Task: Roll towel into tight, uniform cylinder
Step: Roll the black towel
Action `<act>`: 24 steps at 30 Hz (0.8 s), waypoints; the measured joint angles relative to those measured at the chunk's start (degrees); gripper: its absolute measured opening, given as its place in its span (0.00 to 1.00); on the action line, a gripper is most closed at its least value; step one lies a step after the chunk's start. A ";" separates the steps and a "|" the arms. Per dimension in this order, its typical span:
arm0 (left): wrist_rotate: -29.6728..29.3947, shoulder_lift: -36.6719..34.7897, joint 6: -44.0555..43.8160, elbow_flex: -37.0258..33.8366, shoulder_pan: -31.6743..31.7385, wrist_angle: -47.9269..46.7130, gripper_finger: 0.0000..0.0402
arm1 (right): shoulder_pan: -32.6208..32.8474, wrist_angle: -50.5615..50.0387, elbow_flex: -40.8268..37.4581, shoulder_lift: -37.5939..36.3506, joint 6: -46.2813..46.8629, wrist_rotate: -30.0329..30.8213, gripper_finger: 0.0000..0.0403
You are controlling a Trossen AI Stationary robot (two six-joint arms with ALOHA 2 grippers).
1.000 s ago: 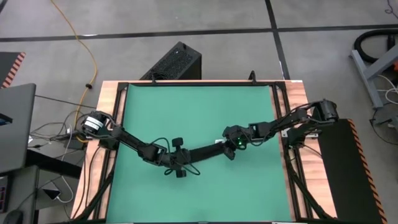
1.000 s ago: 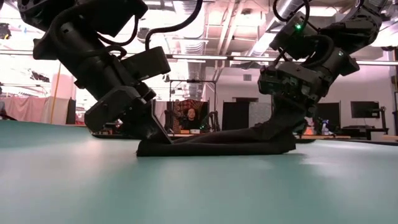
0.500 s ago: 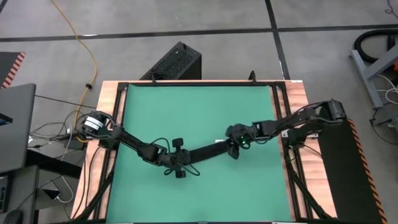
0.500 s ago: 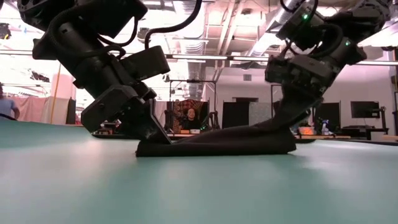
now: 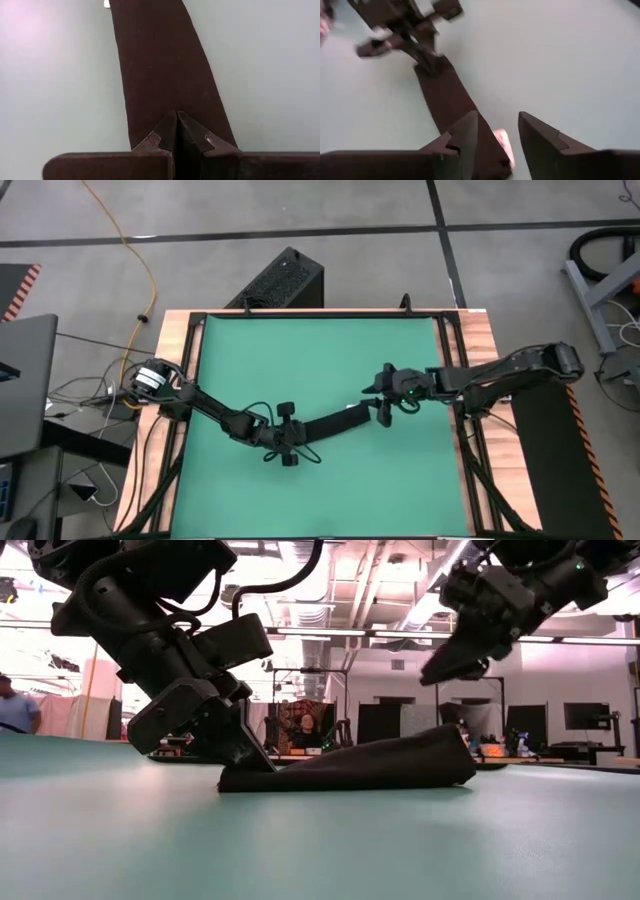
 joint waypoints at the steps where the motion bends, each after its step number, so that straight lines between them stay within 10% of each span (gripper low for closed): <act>1: -0.01 0.00 0.00 0.00 0.00 0.00 0.00 | 0.36 2.30 0.02 0.96 -0.52 0.02 0.37; 9: -0.14 0.00 0.04 0.00 0.00 -0.13 0.00 | 6.07 17.34 0.04 11.94 -14.13 -0.73 0.04; 24: -0.20 0.02 1.90 -0.02 0.00 -0.10 0.00 | 3.10 49.27 -5.21 29.52 -11.75 -7.38 0.01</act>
